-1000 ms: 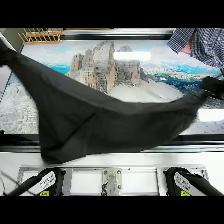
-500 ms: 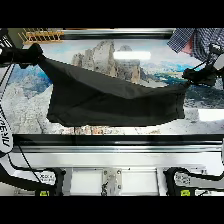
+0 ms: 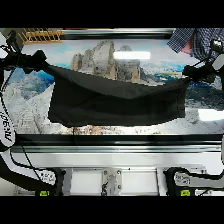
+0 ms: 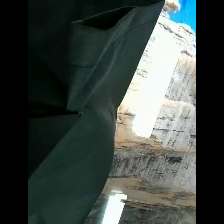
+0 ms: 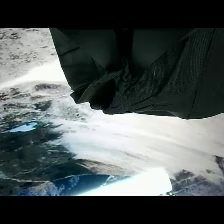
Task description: Fold the clothes and pants, and hang the long-sleeved shirts on hangers.
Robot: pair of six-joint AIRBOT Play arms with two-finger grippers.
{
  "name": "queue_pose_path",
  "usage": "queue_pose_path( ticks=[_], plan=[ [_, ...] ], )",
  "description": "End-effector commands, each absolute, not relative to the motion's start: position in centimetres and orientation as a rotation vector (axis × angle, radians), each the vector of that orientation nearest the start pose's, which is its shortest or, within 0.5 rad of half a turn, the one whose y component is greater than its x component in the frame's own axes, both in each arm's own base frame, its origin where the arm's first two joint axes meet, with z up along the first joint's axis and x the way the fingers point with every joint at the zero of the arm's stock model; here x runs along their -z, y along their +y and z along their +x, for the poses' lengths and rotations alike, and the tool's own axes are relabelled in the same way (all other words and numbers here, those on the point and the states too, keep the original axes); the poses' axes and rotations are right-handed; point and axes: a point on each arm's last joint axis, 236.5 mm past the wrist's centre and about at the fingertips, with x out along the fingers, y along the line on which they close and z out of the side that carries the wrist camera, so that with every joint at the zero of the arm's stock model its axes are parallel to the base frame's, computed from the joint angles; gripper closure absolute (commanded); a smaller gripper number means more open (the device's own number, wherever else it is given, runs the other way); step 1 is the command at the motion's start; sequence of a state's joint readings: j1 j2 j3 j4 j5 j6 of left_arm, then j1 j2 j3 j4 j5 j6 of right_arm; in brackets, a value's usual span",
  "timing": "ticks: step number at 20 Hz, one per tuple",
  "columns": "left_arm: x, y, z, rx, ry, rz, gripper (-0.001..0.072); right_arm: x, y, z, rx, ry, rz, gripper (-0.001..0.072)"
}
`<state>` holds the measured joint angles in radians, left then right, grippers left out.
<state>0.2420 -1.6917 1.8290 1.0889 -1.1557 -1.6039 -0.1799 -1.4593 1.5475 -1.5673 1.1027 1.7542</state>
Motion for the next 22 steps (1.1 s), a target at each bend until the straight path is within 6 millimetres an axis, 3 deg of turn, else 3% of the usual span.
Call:
queue_pose_path(
  ticks=[1,6,8,15,19,22],
  plan=[
    [-9.1,3.8,53.5,0.054,0.999,-0.525,0.0704,-8.5,-8.7,47.8,0.255,1.001,0.258,0.0690],
    [-9.5,6.8,50.8,-0.060,1.001,-0.403,0.0704,-9.1,-9.7,45.6,0.229,1.054,0.184,0.0690],
    [-8.6,7.5,48.8,-0.092,0.998,-0.417,0.0704,-8.8,-9.8,44.5,0.220,1.073,0.158,0.0691],
    [-0.3,9.1,39.4,-0.186,1.121,-0.477,0.0704,-3.0,-9.4,40.1,0.216,1.203,0.128,0.0691],
    [4.1,7.7,35.0,-0.158,1.231,-0.456,0.0704,0.5,-9.4,38.2,0.222,1.273,0.114,0.0691],
    [6.9,7.3,32.8,-0.176,1.279,-0.478,0.0704,2.8,-9.2,37.5,0.222,1.287,0.119,0.0691]
  ],
)
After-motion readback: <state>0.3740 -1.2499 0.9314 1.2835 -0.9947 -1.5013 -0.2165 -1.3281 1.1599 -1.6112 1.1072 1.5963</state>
